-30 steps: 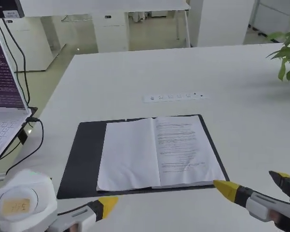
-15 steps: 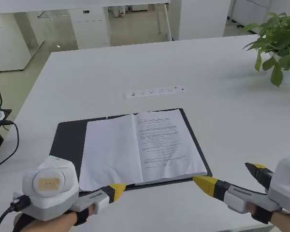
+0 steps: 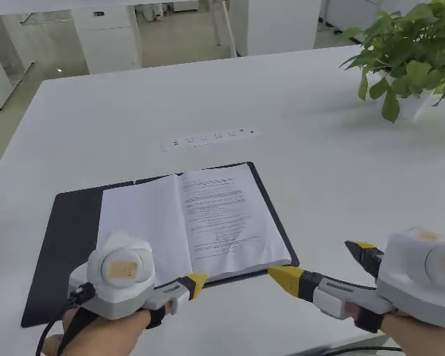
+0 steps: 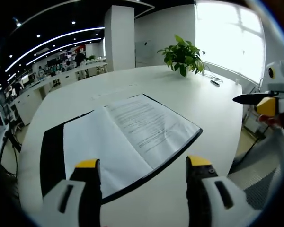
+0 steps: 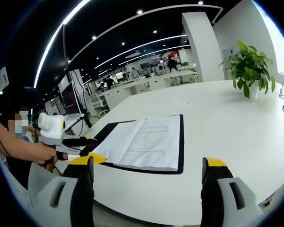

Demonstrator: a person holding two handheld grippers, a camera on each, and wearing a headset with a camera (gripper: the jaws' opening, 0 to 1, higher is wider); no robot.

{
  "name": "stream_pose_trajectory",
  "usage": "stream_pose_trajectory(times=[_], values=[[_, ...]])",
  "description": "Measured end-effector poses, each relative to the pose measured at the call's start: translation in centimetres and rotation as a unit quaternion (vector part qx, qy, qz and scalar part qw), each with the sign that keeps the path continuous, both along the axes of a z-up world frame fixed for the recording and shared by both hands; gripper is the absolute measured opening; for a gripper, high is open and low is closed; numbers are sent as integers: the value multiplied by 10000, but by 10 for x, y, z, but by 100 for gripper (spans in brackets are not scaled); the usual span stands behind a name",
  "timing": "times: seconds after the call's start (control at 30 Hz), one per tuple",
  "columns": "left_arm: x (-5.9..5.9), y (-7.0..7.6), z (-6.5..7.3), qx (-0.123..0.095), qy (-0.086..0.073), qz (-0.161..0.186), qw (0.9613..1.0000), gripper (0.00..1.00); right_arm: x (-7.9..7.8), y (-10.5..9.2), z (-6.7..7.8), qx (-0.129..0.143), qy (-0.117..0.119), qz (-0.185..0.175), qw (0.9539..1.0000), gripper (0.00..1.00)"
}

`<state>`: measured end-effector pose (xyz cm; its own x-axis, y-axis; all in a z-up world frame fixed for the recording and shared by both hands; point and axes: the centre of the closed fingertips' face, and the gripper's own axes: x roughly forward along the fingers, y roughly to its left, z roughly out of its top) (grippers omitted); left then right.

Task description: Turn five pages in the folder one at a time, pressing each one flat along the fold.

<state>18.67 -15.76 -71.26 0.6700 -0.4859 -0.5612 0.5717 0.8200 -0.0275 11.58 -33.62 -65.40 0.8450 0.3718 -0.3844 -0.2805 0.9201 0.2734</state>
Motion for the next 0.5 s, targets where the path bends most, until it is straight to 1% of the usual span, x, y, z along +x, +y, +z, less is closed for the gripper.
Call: stream_pose_trajectory(times=[0.03,0.1,0.17,0.23,0.33,0.43,0.5], values=[[2,-5,-1,-4,-23,-18,10000,72,0,1,0,18,-9,14,10000,94],[4,-11,-3,-7,-2,-59,10000,70,-1,0,0,17,9,5,10000,94],[9,-21,-6,-43,-6,-116,9999,69,-1,2,-2,29,18,28,10000,93],[12,-28,-8,-68,-10,-135,9999,67,-2,3,-3,22,23,52,10000,93],[19,-41,-12,-119,-46,-161,9998,65,-3,3,-5,24,50,67,10000,92],[25,-50,-18,-136,-53,-173,9997,62,-5,3,-7,-16,60,65,10000,92],[28,-57,-21,-133,-95,-206,9997,60,-5,2,-5,32,27,68,10000,91]])
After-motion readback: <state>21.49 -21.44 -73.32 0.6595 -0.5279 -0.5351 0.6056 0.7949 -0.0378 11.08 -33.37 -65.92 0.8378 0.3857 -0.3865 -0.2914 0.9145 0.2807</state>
